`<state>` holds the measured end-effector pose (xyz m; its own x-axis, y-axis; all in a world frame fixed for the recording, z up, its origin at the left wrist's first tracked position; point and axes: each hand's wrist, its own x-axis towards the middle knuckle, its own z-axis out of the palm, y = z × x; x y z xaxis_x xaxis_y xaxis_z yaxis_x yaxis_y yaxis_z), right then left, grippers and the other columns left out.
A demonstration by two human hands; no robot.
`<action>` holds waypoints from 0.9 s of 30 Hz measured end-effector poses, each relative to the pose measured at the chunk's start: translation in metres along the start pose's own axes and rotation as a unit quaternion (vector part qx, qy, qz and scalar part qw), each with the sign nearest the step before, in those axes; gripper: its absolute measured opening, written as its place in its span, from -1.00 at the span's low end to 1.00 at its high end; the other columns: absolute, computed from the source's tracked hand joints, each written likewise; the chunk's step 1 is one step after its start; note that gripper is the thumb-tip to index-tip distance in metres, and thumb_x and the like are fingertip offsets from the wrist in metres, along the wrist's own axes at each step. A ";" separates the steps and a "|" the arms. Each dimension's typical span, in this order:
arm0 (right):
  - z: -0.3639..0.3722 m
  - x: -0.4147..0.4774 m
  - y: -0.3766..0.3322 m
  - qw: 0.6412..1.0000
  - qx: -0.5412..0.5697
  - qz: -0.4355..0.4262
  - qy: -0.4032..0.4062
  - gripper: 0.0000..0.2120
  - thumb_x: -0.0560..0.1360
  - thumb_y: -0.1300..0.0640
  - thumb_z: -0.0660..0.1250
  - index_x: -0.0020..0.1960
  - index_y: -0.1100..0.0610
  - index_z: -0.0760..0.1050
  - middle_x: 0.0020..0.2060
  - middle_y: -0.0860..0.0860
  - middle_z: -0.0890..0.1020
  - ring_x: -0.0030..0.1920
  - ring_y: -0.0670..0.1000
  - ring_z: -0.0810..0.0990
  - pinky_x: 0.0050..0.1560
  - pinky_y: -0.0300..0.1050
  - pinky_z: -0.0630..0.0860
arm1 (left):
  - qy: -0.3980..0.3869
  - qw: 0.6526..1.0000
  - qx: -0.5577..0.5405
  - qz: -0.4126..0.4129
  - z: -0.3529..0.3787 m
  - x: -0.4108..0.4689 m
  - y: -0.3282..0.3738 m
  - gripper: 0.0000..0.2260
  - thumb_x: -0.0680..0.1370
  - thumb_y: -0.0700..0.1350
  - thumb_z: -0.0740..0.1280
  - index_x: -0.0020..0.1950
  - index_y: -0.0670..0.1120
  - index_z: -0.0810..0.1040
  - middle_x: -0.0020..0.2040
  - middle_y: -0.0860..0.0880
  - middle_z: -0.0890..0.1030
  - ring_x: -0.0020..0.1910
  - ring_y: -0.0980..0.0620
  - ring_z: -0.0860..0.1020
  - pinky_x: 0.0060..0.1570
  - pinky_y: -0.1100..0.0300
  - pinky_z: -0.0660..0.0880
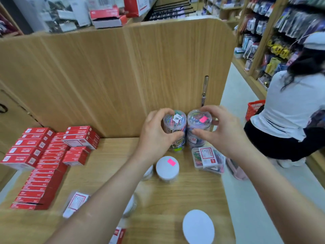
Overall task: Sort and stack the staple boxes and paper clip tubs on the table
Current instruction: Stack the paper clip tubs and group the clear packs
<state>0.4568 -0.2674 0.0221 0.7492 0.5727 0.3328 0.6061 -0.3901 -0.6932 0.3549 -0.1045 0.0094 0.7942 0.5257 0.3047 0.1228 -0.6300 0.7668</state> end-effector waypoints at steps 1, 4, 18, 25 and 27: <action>0.003 -0.003 0.002 1.000 0.009 0.014 0.002 -0.42 0.28 0.04 0.56 0.24 0.00 0.44 0.09 -0.03 0.56 0.11 -0.02 0.54 0.13 -0.06 0.50 | -0.002 1.000 -0.003 -0.007 0.000 -0.002 -0.001 -0.42 0.23 -0.10 0.59 0.18 0.13 0.46 0.09 0.11 0.52 0.08 0.15 0.50 0.17 0.15 0.45; 0.014 -0.014 0.007 0.999 0.006 0.052 -0.011 -0.26 0.33 0.05 0.53 0.40 0.02 0.26 0.15 -0.04 0.59 0.16 0.03 0.54 0.03 -0.19 0.41 | -0.024 0.997 -0.045 -0.050 0.004 -0.008 -0.005 -0.32 0.25 -0.15 0.59 0.24 0.20 0.37 0.07 0.20 0.57 0.07 0.15 0.57 0.15 0.09 0.51; 0.033 -0.059 -0.045 0.950 -0.233 -0.207 -0.030 -0.56 0.20 -0.10 0.49 -0.01 0.01 0.47 -0.05 -0.01 0.56 -0.01 0.11 0.51 -0.14 0.00 0.34 | -0.333 0.898 0.282 -0.061 -0.083 -0.044 -0.011 -0.39 0.30 0.11 0.54 0.26 0.17 0.34 0.04 0.19 0.40 0.08 0.12 0.39 -0.04 0.26 0.31; 0.084 -0.053 -0.046 0.865 -0.328 -0.366 -0.100 -0.89 0.34 0.20 0.38 -0.23 0.07 0.46 -0.34 -0.01 0.52 -0.28 0.06 0.49 -0.24 -0.05 0.28 | -0.246 0.920 0.303 -0.025 -0.083 -0.043 -0.051 -0.50 0.33 0.10 0.50 0.20 0.20 0.37 0.09 0.10 0.45 0.11 0.03 0.45 -0.07 0.24 0.29; 0.093 -0.045 -0.049 0.861 -0.330 -0.372 -0.105 -0.89 0.31 0.21 0.41 -0.24 0.08 0.48 -0.35 0.00 0.55 -0.31 0.05 0.52 -0.32 -0.10 0.37 | -0.209 0.926 0.313 -0.024 -0.084 -0.037 -0.055 -0.52 0.35 0.13 0.48 0.21 0.17 0.40 0.09 0.09 0.44 0.08 0.04 0.47 -0.21 0.29 0.20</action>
<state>0.3692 -0.2072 -0.0184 0.0654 0.9319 0.3567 0.9691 -0.1445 0.1998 0.2689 -0.0410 0.0031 0.9237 0.3771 -0.0672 0.3812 -0.8884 0.2557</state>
